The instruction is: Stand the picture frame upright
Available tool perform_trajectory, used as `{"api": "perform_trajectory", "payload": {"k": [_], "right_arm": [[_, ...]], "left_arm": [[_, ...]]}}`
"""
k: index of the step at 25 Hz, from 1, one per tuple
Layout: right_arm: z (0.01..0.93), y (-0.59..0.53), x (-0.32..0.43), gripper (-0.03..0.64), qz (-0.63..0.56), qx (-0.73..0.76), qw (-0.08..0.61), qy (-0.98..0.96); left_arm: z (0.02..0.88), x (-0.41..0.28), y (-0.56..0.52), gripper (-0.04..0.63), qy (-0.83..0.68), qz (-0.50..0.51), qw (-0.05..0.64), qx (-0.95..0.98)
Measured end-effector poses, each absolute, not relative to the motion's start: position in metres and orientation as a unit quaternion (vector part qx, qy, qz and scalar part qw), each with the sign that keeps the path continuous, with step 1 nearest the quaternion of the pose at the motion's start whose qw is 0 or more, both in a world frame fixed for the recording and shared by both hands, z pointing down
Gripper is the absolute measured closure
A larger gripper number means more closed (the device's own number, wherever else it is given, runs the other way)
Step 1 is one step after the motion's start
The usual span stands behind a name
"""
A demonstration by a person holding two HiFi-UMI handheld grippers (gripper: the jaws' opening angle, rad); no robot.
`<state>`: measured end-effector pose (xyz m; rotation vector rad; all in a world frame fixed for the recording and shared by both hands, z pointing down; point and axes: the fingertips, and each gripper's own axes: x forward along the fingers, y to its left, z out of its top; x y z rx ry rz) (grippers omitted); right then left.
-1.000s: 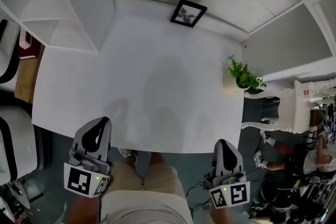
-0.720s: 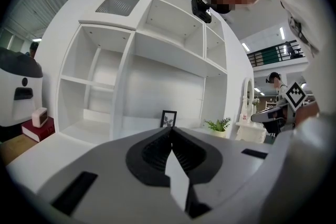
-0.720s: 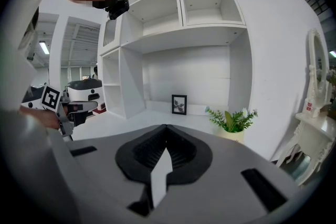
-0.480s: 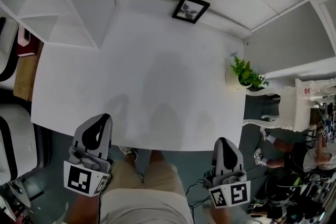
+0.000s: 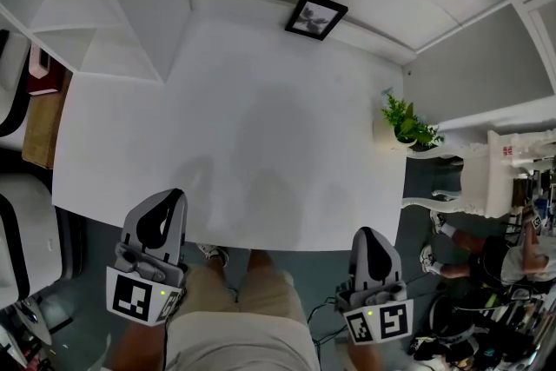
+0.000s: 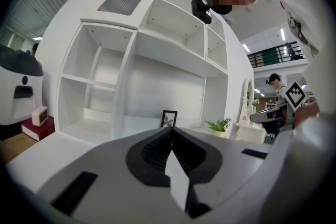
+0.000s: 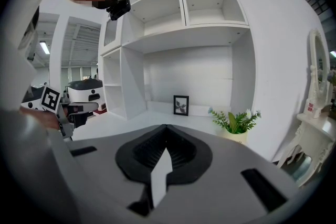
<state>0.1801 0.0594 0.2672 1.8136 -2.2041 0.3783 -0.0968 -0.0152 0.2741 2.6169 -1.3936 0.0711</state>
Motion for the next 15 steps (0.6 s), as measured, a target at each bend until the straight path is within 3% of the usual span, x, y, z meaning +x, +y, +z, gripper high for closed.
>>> {"api": "perform_trajectory", "payload": {"k": [15], "right_arm": [[0.255,0.058,0.179,0.607,0.123,0.63,0.125,-0.756]], "left_arm": [[0.264,-0.091,-0.022,0.578,-0.46,0.01,0.087,0.884]]}}
